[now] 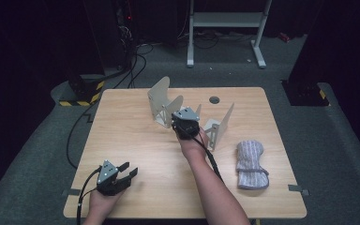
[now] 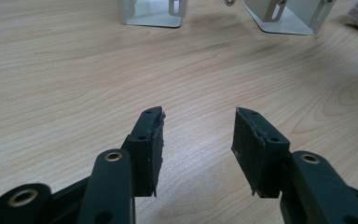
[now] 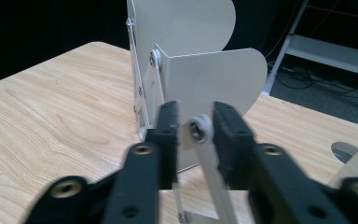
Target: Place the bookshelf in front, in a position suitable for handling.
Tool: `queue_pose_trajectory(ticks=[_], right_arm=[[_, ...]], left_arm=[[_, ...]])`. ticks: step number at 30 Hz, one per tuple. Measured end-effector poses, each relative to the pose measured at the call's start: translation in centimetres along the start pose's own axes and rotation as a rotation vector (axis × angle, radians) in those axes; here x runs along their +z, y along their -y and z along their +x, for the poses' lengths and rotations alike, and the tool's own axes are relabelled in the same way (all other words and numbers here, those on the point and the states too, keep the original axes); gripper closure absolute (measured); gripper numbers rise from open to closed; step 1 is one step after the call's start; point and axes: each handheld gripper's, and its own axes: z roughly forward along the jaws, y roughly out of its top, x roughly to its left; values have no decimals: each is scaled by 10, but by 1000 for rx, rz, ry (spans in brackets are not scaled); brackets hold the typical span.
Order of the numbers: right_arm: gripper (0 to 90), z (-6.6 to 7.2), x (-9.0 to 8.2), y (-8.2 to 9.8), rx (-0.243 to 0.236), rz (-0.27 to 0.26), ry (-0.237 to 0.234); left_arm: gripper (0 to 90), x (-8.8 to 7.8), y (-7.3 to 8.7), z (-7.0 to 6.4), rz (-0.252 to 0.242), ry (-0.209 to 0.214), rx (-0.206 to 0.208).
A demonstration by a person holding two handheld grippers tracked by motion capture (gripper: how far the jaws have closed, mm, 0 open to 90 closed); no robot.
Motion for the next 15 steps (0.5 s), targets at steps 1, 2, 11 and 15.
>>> queue_pose_trajectory(ticks=[1,2,11,15], right_arm=[[781,1,-1,0,-2,-1,-6],[785,3,-3,0,-9,-1,-9],[795,12,-25,12,-39,-27,-60],[793,21,-46,22,-64,-48,-97]], left_arm=[[526,0,0,0,4,1,4],[526,1,0,0,1,2,4],[526,8,-2,-6,9,21,27],[526,11,-3,-9,12,32,36]])
